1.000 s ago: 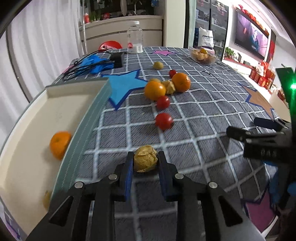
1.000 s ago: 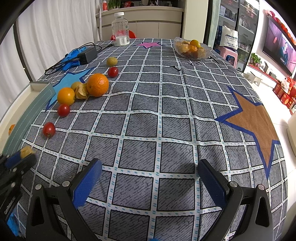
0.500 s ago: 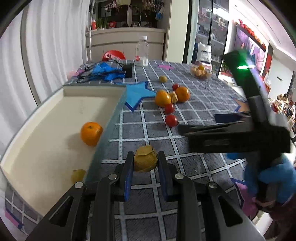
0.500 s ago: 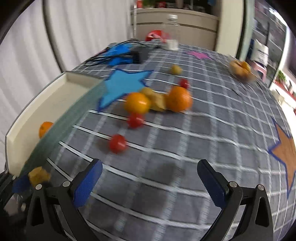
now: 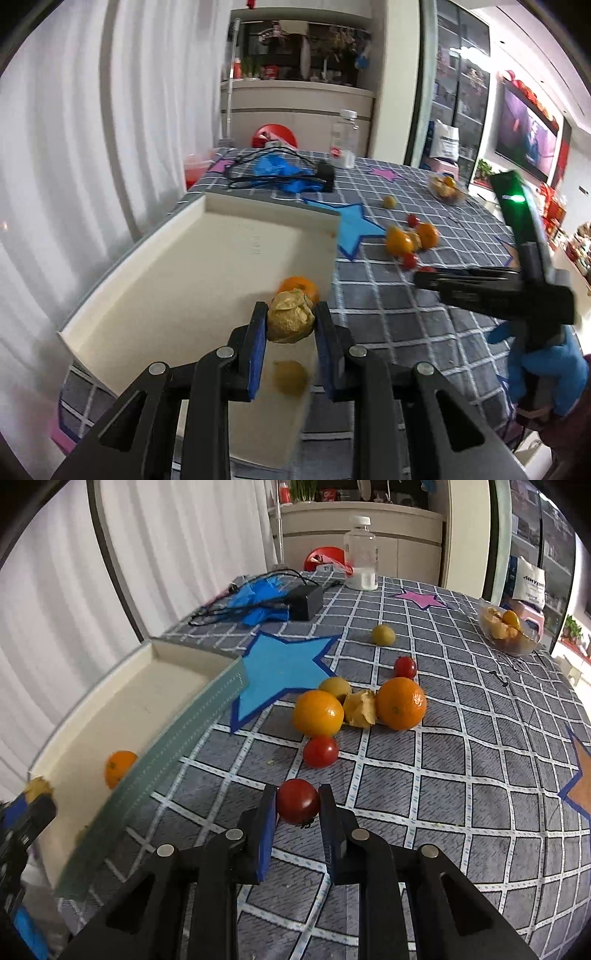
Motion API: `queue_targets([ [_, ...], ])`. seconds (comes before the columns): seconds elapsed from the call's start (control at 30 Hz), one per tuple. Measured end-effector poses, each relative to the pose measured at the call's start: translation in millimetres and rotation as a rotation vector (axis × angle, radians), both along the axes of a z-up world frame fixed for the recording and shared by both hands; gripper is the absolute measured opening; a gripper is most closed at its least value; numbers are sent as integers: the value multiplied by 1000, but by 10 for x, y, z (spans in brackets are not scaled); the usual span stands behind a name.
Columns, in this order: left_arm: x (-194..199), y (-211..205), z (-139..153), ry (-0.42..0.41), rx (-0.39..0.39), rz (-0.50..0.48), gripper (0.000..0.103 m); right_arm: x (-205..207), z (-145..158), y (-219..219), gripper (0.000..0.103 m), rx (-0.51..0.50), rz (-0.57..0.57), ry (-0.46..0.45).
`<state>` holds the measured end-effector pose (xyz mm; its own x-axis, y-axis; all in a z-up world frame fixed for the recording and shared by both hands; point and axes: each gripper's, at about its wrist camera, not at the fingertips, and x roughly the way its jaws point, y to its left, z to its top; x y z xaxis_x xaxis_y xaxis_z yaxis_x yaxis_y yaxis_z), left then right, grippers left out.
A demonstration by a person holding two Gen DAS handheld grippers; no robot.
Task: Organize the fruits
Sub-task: 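Carry both fruits into the white tray and open both grippers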
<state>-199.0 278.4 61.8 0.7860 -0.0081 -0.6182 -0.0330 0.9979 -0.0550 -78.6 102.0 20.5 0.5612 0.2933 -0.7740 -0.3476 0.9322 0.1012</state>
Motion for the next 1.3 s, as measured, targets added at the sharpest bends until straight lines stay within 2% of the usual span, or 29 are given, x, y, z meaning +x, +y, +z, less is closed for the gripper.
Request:
queue_targets([
  [0.17,78,234,14,-9,-3,51,28,-30,132,89,24,35,26,-1],
  [0.4,189,575,-89,20,2,134,27,-118,257,543,24,68,127,-12],
  [0.7,270,794,-285,62,18,196,27,-218,194,1150,24,76,248,2],
  [1.0,310,845,-428,102,-11,193,27,-368,71,1601,24,7,344,-8],
  [1.3,320,823,-447,101,3,189,30,-346,99,1630,24,5,350,-12],
])
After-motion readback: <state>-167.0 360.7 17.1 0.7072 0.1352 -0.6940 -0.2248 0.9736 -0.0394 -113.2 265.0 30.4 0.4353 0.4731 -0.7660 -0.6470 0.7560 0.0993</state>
